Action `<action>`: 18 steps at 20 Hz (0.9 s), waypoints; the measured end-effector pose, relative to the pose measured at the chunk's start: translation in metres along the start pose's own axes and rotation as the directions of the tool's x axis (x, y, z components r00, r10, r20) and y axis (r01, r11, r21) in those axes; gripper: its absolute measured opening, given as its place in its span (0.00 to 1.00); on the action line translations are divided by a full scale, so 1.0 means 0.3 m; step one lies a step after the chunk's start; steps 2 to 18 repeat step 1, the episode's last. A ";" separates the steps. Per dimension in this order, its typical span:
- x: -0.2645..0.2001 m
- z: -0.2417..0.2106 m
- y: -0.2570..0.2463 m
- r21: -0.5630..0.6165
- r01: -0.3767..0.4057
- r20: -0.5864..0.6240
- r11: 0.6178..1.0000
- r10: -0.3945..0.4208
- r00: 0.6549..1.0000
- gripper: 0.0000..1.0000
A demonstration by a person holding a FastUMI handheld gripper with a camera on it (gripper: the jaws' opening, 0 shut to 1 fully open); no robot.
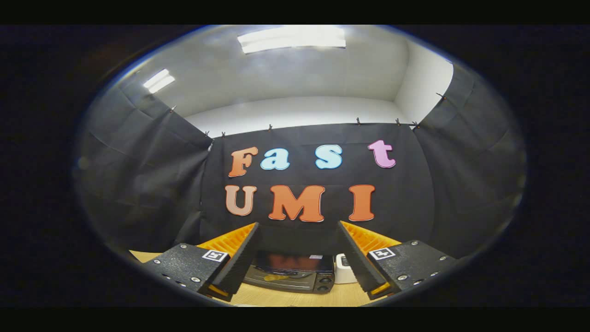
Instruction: Open the toaster oven, put the food inside, and close the toaster oven door.
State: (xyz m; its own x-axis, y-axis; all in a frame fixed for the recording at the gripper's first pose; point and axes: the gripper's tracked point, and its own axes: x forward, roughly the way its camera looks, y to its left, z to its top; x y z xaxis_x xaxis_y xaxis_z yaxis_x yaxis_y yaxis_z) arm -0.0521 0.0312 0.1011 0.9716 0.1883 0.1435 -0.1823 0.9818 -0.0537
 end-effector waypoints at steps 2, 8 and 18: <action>-0.003 0.002 0.002 -0.003 -0.005 0.004 1.000 0.005 1.000 0.95; -0.003 0.002 0.002 -0.003 -0.005 0.004 1.000 0.005 1.000 0.95; -0.003 0.002 0.002 -0.003 -0.005 0.004 1.000 0.005 1.000 0.95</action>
